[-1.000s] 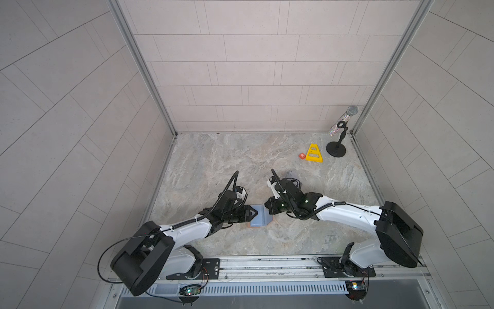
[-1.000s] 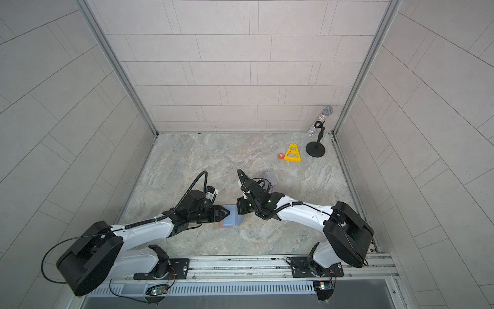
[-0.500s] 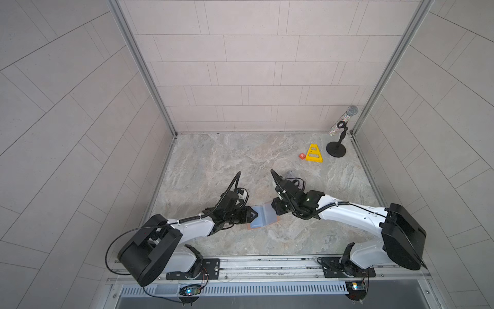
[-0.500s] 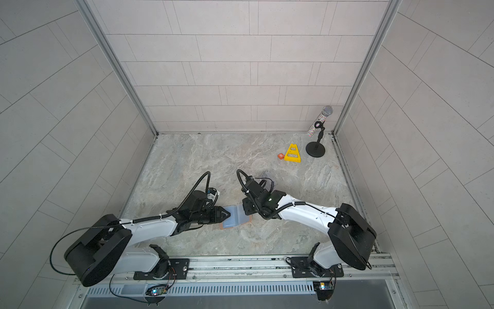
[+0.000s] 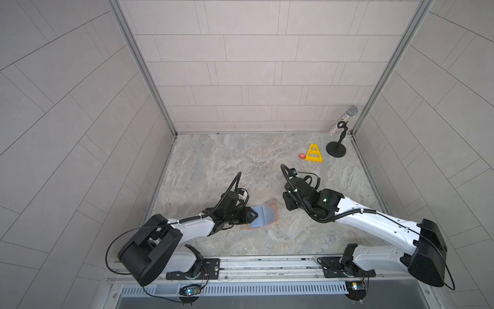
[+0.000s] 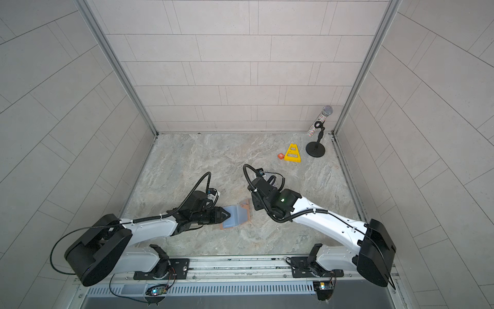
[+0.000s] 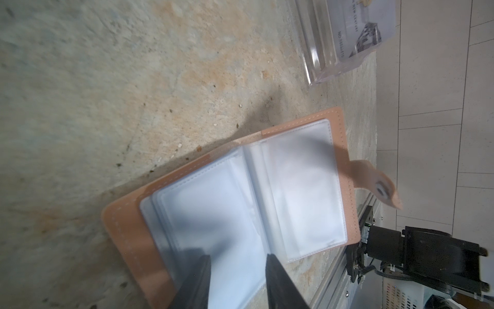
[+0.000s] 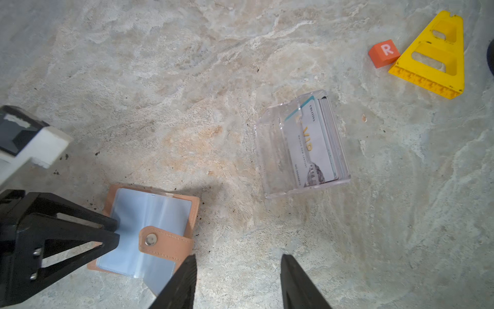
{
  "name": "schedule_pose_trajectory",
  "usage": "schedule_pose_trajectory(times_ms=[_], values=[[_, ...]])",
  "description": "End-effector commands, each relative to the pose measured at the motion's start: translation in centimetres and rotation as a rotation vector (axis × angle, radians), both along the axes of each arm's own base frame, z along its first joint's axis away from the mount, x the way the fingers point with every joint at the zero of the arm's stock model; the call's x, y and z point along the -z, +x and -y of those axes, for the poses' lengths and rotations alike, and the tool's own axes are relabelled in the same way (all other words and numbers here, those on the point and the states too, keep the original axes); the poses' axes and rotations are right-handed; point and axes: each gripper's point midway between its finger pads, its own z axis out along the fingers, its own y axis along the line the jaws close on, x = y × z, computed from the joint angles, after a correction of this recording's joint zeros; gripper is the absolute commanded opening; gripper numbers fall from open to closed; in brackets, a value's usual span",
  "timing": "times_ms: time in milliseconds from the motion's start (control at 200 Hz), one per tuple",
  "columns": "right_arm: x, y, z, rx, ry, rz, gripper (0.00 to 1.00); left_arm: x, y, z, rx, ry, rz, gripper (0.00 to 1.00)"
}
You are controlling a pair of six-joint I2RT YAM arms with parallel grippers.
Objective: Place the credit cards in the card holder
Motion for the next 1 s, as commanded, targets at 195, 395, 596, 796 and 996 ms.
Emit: schedule_pose_trajectory(times_ms=[195, 395, 596, 796, 996], values=[[-1.7, -4.0, -7.4, -0.352, 0.347, -0.081, 0.48, 0.0, 0.1, 0.0, 0.003, 0.021, 0.009, 0.41], [1.1, -5.3, -9.4, -0.416, 0.322, -0.199, 0.48, 0.1, 0.1, -0.1, 0.000, 0.029, 0.004, 0.40], [4.3, -5.8, -10.5, -0.439, 0.244, -0.268, 0.49, 0.3, 0.1, -0.3, -0.004, 0.037, 0.000, 0.41], [7.3, -4.3, -7.9, -0.319, 0.026, -0.304, 0.51, 0.4, 0.0, -0.3, 0.012, 0.048, 0.013, 0.40], [9.0, -3.6, -6.9, -0.257, -0.044, -0.317, 0.51, 0.5, 0.0, -0.4, 0.013, 0.054, 0.012, 0.40]])
